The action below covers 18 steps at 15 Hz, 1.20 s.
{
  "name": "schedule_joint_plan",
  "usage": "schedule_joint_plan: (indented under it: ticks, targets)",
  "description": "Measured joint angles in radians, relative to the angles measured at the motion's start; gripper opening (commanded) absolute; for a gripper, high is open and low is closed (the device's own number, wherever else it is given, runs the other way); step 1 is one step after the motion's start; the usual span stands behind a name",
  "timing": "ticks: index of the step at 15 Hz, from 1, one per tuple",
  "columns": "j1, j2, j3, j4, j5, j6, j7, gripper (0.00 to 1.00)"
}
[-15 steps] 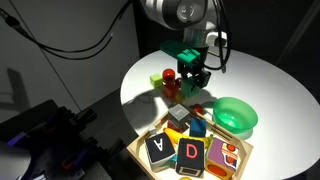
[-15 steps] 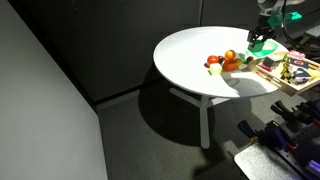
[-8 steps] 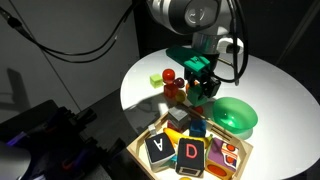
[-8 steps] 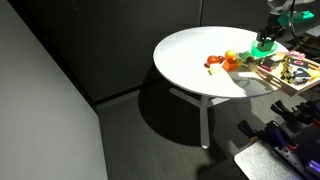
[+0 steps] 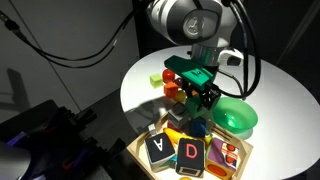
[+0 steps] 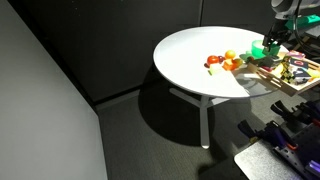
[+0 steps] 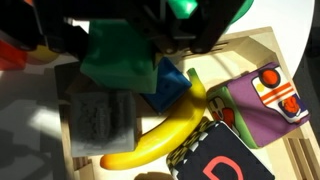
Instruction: Put the green block inside the wooden crate
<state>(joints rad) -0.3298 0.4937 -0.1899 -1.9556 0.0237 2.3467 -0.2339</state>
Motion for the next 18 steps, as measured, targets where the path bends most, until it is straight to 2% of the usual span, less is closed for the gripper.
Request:
schedule_joint_plan:
  ticks: [18]
  targets:
    - [-0.038,0.004,-0.029,-0.028,-0.043,0.022,-0.085,0.25]
